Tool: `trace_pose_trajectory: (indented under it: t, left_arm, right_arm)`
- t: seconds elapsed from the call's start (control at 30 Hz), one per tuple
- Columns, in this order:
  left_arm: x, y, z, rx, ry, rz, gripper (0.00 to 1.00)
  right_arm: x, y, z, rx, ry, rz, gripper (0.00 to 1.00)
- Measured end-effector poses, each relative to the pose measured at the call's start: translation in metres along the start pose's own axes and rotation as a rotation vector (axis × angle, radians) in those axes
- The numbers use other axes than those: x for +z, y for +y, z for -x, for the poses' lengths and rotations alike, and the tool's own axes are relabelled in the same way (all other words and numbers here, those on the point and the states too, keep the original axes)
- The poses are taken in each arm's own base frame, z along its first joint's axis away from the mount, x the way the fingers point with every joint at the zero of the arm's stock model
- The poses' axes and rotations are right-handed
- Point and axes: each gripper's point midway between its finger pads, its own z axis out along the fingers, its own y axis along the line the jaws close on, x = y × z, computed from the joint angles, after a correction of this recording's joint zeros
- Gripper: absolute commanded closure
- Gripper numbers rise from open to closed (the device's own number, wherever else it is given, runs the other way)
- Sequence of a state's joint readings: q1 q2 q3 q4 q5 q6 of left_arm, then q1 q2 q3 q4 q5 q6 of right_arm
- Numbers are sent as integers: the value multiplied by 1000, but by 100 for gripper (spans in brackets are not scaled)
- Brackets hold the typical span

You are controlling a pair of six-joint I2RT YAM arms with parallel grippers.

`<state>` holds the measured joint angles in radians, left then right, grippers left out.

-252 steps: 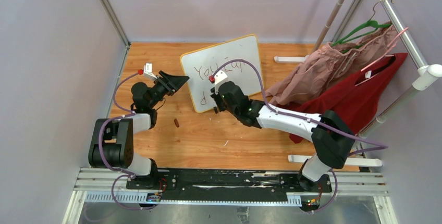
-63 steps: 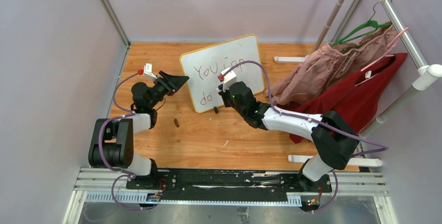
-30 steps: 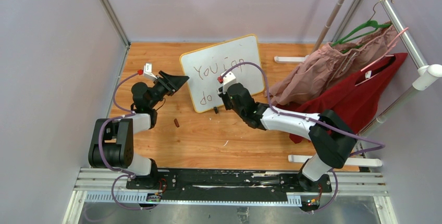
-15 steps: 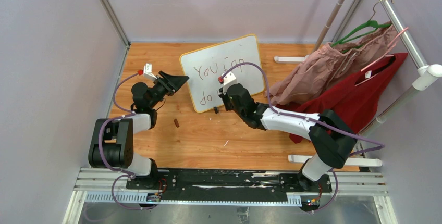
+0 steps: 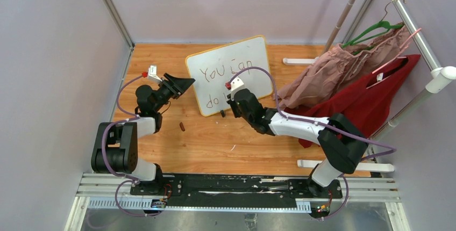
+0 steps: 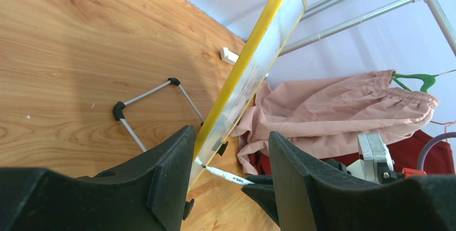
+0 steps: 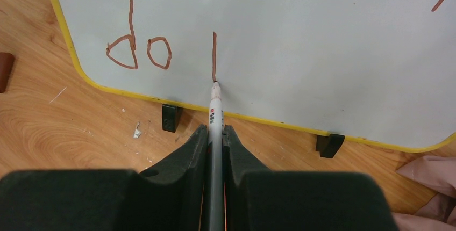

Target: Write a sentence on the whiteboard

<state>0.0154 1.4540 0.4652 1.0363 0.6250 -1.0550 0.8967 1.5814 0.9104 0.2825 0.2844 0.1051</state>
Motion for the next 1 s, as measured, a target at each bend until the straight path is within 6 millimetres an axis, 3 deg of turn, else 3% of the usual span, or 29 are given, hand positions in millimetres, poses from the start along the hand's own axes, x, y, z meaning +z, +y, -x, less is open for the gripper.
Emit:
trace_pose_trajectory:
  t: [0.4, 0.67, 1.0]
  left_arm:
    - [0, 0, 0, 0, 0, 0, 42]
    - [0, 0, 0, 0, 0, 0, 42]
    - [0, 0, 0, 0, 0, 0, 42]
  right_arm:
    - [-1, -10, -3, 3, 15, -41, 100]
    - [-7, -19, 7, 17, -7, -61, 100]
    - [-16, -5, 23, 27, -52, 15, 100]
